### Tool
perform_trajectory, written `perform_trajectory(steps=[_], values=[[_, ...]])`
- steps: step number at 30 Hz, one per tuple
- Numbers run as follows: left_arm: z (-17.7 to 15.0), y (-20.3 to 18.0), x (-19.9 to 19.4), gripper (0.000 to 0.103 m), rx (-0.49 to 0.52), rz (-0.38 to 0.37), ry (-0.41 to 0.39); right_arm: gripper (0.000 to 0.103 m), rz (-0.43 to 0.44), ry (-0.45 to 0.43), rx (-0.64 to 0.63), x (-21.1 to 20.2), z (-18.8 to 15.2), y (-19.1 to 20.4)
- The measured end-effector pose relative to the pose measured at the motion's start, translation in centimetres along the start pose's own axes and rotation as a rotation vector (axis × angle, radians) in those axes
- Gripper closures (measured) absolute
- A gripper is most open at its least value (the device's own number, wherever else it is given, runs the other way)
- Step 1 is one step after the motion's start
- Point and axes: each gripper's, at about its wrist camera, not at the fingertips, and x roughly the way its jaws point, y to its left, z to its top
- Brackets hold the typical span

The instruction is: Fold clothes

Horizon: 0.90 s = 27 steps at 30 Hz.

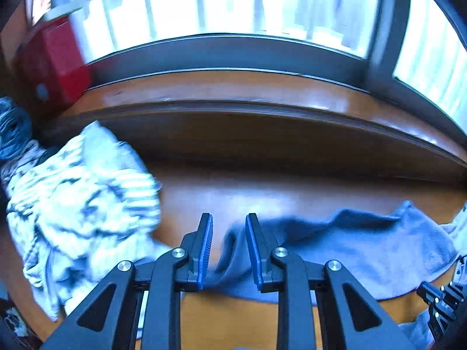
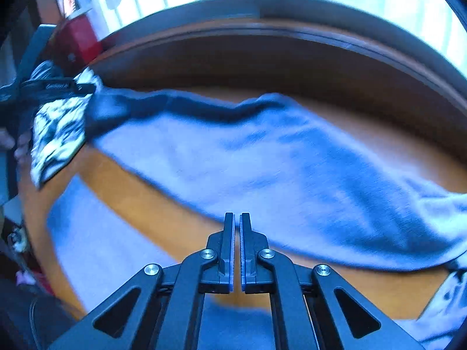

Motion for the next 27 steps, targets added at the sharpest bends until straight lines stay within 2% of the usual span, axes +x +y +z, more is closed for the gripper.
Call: perform_trajectory(steps=[3, 7, 11, 14, 17, 20, 22, 25, 27], values=[[-0.7, 0.5, 0.7, 0.082, -0.007, 0.005, 0.023, 0.100, -0.002, 0.033, -0.038, 0.4, -0.6, 1.5], [-1.2, -0.4, 1.1, 0.081, 0.026, -0.121, 0.050, 0.100, -0.064, -0.024, 0.048, 0.1, 0.9, -0.2], [-1.9, -4.3, 1.9, 0.081, 0.143, -0.197, 0.059, 0.099, -0.142, -0.062, 0.146, 0.3, 2.7, -3.6], [-2.2, -7.5, 3.5, 0.078, 0.211, -0.255, 0.081, 0.099, -0.180, -0.050, 0.179, 1.0, 3.1, -5.0], [-2.6, -9.7, 4.8, 0.072, 0.265, -0.291, 0.114, 0.099, -0.184, -0.013, 0.192, 2.4, 2.9, -4.7], [-3.2, -10.7, 5.4, 0.071, 0.326, -0.272, 0.128, 0.095, -0.164, -0.010, 0.184, 2.4, 2.5, -3.6], [-3.6, -10.7, 5.4, 0.054, 0.353, -0.251, 0.127, 0.095, -0.121, -0.006, 0.191, 2.2, 2.2, -2.8], [-4.1, -9.9, 5.3, 0.037, 0.359, -0.218, 0.128, 0.094, -0.103, -0.007, 0.181, 2.0, 2.0, -2.1], [-4.2, -8.9, 5.3, 0.032, 0.335, -0.212, 0.139, 0.094, -0.095, -0.005, 0.182, 1.9, 2.0, -2.0]])
